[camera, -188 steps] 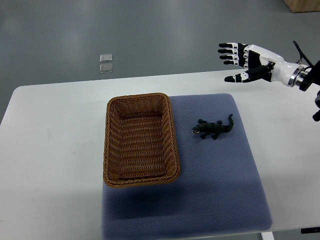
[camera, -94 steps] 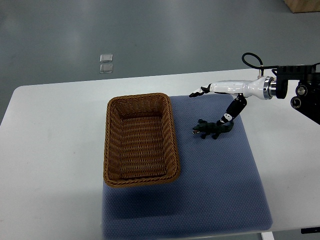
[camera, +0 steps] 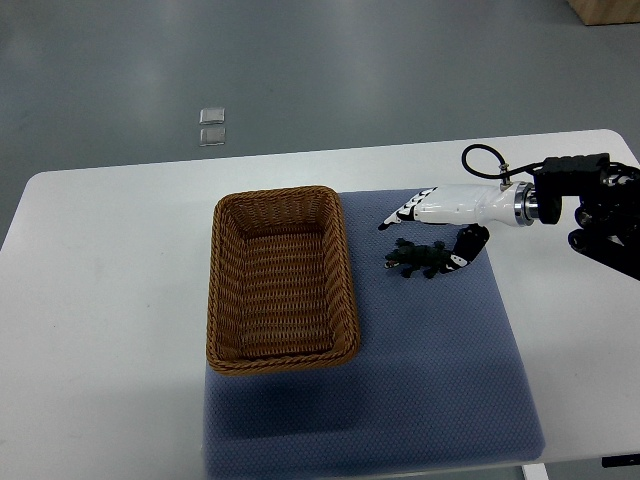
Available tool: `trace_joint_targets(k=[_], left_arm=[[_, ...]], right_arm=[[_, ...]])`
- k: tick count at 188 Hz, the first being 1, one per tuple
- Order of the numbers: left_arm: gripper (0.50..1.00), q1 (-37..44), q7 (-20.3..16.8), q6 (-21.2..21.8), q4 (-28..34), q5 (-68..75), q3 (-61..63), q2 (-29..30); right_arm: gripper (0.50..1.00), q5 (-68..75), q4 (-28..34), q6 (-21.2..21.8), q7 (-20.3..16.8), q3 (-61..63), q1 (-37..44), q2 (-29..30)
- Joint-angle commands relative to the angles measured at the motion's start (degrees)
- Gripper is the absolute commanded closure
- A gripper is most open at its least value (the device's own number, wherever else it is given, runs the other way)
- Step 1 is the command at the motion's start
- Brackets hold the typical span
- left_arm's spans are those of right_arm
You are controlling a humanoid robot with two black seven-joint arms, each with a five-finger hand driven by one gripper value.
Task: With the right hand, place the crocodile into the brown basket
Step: 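Close the right hand's fingers around the crocodile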
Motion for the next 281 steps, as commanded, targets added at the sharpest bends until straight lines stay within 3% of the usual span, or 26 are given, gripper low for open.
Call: trace_joint_targets(k=[1,74,170,193,281], left_arm=[[0.5,0.0,0.0,0.0,0.0,0.0,0.0,0.0],[0.5,0.1,0.0,0.0,0.0,0.0,0.0,0.0],[0.5,0.0,0.0,0.0,0.0,0.0,0.0,0.0],[0.5,0.0,0.0,0.0,0.0,0.0,0.0,0.0],[0.5,0.0,0.0,0.0,0.0,0.0,0.0,0.0]], right_arm=[[0.583,-0.8,0.0,-0.1,0.0,-1.0,0.2,0.2],[0.583,-2.0,-1.0,-6.1,-0.4,-6.1,0.4,1.1],[0.587,-3.2,-2.6,-6.6,-1.4,-6.3,0.4,2.7],[0.591,-4.9,-3.1,-8.3,-1.4,-6.6,0.4,3.0],[0.687,-8.7,-5.7,-11.4,-1.5,-7.7,0.4,3.9]])
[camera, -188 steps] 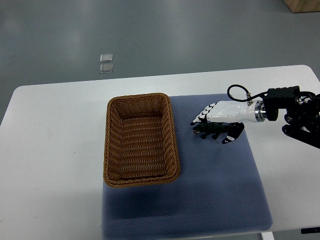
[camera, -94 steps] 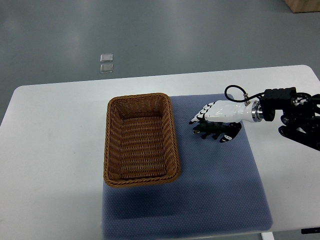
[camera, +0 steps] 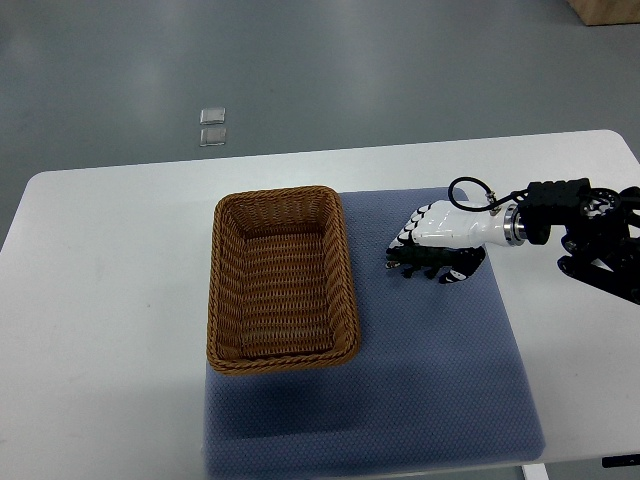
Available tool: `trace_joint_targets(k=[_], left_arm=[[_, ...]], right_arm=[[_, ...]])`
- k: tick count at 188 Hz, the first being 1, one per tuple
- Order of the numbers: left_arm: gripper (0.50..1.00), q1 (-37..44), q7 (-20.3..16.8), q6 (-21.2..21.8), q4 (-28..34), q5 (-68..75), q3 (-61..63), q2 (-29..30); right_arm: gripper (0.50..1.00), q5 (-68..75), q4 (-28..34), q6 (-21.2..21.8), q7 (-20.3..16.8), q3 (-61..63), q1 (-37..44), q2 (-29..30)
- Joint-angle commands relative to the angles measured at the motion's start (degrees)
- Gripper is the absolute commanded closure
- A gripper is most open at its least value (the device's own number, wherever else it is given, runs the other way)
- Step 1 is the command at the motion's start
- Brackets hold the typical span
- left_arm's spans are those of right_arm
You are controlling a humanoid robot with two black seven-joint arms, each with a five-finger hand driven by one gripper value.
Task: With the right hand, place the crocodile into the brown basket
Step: 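Close the right hand's fingers around the crocodile, then lift the crocodile and carry it over the wicker basket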
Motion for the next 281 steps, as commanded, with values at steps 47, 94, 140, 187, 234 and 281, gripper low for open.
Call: trace_joint_targets(k=[47,94,140,187,234,281], left_arm=[[0.5,0.0,0.0,0.0,0.0,0.0,0.0,0.0],[0.5,0.0,0.0,0.0,0.0,0.0,0.0,0.0],[0.5,0.0,0.0,0.0,0.0,0.0,0.0,0.0],[0.5,0.0,0.0,0.0,0.0,0.0,0.0,0.0],[0.5,0.0,0.0,0.0,0.0,0.0,0.0,0.0],[0.5,0.0,0.0,0.0,0.0,0.0,0.0,0.0]], right_arm=[[0.742,-1.5,-1.3,-0.6,-0.3,-0.1,0.0,0.6],[0.865,-1.4,-1.8,-0.7,-1.1,0.3,0.1,0.9],[0.955,-0.6,-0.8,-3.1,-1.1,1.2,3.5,0.0],[0.953,-0.5,4.6,-3.4,-0.4,7.6,5.8,0.2],[0.942,-0.5,12.5,-3.4,-0.4,9.0,7.5,4.0],[0.934,-0.4,14.7,-3.5,-0.4,9.0,6.5,11.2]])
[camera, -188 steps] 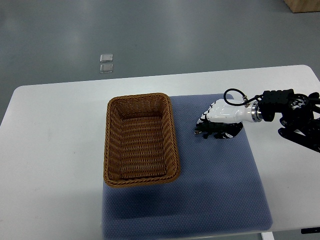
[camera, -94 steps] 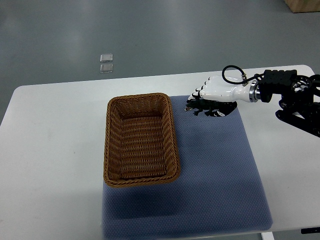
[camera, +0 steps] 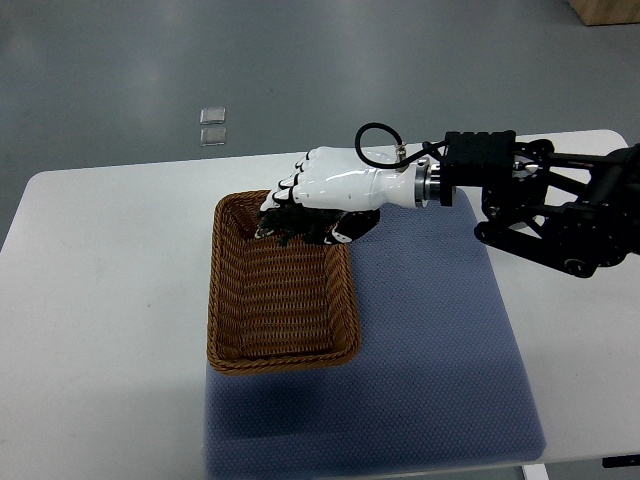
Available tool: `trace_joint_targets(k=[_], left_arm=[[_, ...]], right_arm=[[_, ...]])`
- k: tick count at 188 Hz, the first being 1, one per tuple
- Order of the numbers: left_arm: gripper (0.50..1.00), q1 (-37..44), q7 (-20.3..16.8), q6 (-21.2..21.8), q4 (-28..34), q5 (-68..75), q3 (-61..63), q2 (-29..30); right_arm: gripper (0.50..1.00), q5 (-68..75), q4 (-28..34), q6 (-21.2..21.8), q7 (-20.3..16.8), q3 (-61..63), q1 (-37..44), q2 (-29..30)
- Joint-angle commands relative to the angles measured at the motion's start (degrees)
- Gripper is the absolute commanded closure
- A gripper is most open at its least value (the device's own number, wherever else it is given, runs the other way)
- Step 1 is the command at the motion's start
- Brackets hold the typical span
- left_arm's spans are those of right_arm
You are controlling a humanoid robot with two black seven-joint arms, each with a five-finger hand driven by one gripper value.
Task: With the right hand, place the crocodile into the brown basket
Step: 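Lift the crocodile and carry it over the wicker basket, then open the right hand to drop the crocodile, then raise it away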
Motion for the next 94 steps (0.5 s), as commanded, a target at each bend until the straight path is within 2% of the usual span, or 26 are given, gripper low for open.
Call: trace_joint_targets(k=[1,15,45,60,83,94], left_arm=[[0.5,0.1,0.0,0.0,0.0,0.0,0.0,0.0],[0.5,0.0,0.0,0.0,0.0,0.0,0.0,0.0],[0.5,0.0,0.0,0.0,0.0,0.0,0.0,0.0],[0.5,0.0,0.0,0.0,0.0,0.0,0.0,0.0],[0.5,0.1,0.0,0.0,0.0,0.0,0.0,0.0],[0.5,0.0,0.0,0.0,0.0,0.0,0.0,0.0]], right_arm=[[0.934,0.2,0.3,0.0,0.1,0.0,-0.8,2.4],[0.926,0.1,0.3,0.0,0.0,-0.1,-2.5,3.1],[0.854,-0.4,-0.5,0.1,-0.5,-0.6,-5.0,4.5],[0.795,-0.5,-0.8,0.0,-0.6,-0.6,-5.7,4.5],[0.656,-0.6,-2.5,-0.8,-0.7,-0.5,-5.8,4.5],[0.611,-0.6,-3.1,-1.3,-0.7,-0.4,-5.8,4.5]])
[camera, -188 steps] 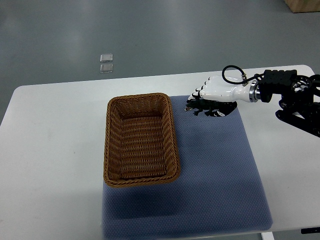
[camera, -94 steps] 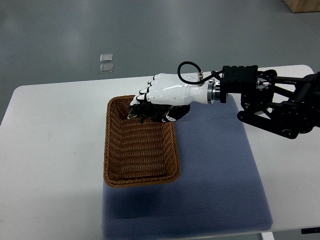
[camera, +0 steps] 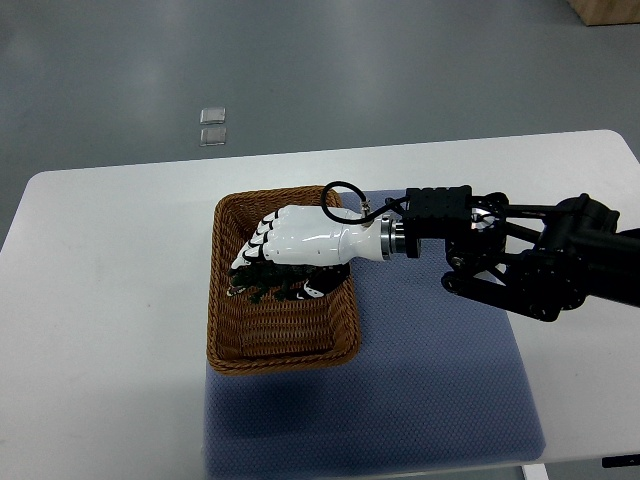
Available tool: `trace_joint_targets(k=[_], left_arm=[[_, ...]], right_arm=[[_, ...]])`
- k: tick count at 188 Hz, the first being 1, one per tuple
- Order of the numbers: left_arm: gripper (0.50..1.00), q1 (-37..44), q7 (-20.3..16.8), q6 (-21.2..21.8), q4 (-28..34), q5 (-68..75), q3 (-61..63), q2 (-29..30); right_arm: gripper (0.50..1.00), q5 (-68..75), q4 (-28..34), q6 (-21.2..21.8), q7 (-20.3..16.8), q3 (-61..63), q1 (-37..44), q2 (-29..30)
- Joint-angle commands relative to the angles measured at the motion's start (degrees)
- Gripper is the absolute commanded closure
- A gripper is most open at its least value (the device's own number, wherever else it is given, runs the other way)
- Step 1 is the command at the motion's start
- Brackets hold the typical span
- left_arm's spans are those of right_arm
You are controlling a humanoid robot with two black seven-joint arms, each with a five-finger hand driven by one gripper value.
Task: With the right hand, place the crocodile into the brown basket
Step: 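Open the right hand to drop the crocodile, then raise it away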
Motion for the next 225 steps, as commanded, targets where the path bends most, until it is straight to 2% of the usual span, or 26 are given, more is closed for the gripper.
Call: trace_joint_targets(k=[1,5,26,56,89,100,127,137,152,168,225], left_arm=[[0.5,0.0,0.0,0.0,0.0,0.0,0.0,0.0],[0.5,0.1,0.0,0.0,0.0,0.0,0.0,0.0],[0.5,0.0,0.0,0.0,0.0,0.0,0.0,0.0],[0.5,0.0,0.0,0.0,0.0,0.0,0.0,0.0],[0.5,0.1,0.0,0.0,0.0,0.0,0.0,0.0],[0.5,0.1,0.0,0.0,0.0,0.0,0.0,0.0],[0.5,0.0,0.0,0.0,0.0,0.0,0.0,0.0],[0.5,0.0,0.0,0.0,0.0,0.0,0.0,0.0],[0.5,0.0,0.0,0.0,0.0,0.0,0.0,0.0],[0.5,0.0,0.0,0.0,0.0,0.0,0.0,0.0],[0.5,0.0,0.0,0.0,0.0,0.0,0.0,0.0]], right_arm=[[0.611,0.0,-1.2,-0.9,0.0,0.2,0.0,0.0],[0.595,0.0,-1.3,-1.0,0.0,0.3,0.0,-0.1],[0.577,0.0,-1.7,-1.0,0.0,0.6,0.0,-0.4],[0.576,0.4,-1.7,-1.4,0.0,1.3,-0.4,-0.7],[0.576,0.9,-1.7,0.4,-0.1,10.2,-4.5,-1.1],[0.576,1.0,-1.8,3.1,-0.1,13.9,-6.1,-1.2],[0.577,2.4,-1.8,15.3,-0.2,28.1,-11.3,-0.9],[0.579,3.9,-2.2,18.5,-0.4,32.5,-12.8,-0.6],[0.579,8.8,-4.0,23.9,-3.1,40.1,-14.9,0.0],[0.579,15.4,-6.1,26.4,-6.0,44.7,-16.4,1.1],[0.576,37.7,-14.8,26.2,-14.0,57.6,-21.0,3.0]])
